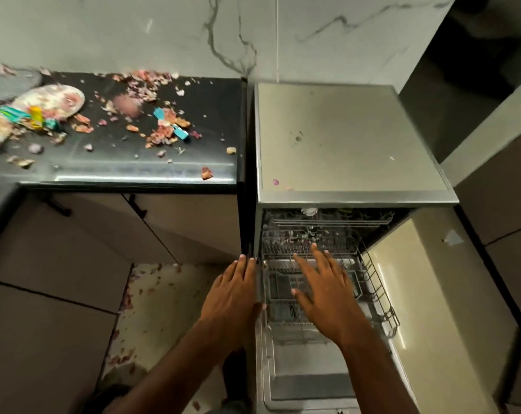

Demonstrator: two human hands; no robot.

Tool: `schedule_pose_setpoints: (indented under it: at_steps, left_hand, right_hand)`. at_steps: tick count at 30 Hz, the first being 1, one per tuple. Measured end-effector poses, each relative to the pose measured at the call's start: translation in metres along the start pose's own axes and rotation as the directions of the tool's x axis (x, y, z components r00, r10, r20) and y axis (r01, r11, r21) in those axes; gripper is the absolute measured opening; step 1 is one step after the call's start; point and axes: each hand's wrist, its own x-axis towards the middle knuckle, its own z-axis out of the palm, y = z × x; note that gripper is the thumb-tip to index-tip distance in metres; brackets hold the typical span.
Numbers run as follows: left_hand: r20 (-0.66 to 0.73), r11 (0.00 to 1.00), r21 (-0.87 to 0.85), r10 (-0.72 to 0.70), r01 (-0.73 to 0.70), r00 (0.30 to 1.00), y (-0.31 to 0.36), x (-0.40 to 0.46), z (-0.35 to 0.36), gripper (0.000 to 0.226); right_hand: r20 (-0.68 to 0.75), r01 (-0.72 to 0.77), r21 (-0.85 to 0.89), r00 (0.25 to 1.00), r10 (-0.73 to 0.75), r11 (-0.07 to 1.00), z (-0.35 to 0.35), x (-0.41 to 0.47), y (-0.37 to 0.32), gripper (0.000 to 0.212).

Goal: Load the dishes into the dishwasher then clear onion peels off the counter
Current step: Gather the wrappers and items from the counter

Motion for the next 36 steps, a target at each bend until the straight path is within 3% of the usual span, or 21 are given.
schedule_pose_setpoints:
  at_steps: [9,13,19,27,36]
  left_hand:
    - [-0.15,1.0,-0.02,-0.011,0.008,0.989,0.008,-0.051,-0.012,0.091]
    - [-0.275,0.998,-0.035,-0.064,0.057,0.959,-0.002,-0.071,-0.017,0.09]
    - [-0.371,0.997,-0.042,-0.078,0.067,0.925,-0.026,-0.081,-0.033,0.09]
    - [-0.349,0.998,-0.061,-0.049,0.03,0.936,-0.088,-0.083,-0.069,0.088]
    - [-0.31,0.985,-0.11,-0.16,0.132,0.937,-0.216,-0.087,-0.109,0.081]
  right_hand:
    - [-0.01,0.103,0.008,0.995,-0.103,0.995,-0.017,-0.035,-0.008,0.072]
    - [-0.018,0.157,0.057,0.987,-0.157,0.986,-0.012,-0.032,-0.018,0.072]
    - [-0.009,0.217,-0.003,0.976,-0.217,0.976,-0.01,-0.028,-0.045,0.071]
    - [-0.04,0.245,0.031,0.969,-0.244,0.969,-0.002,0.016,-0.119,0.07]
    - [-0.003,0.321,0.034,0.947,-0.321,0.947,0.038,0.071,-0.235,0.069]
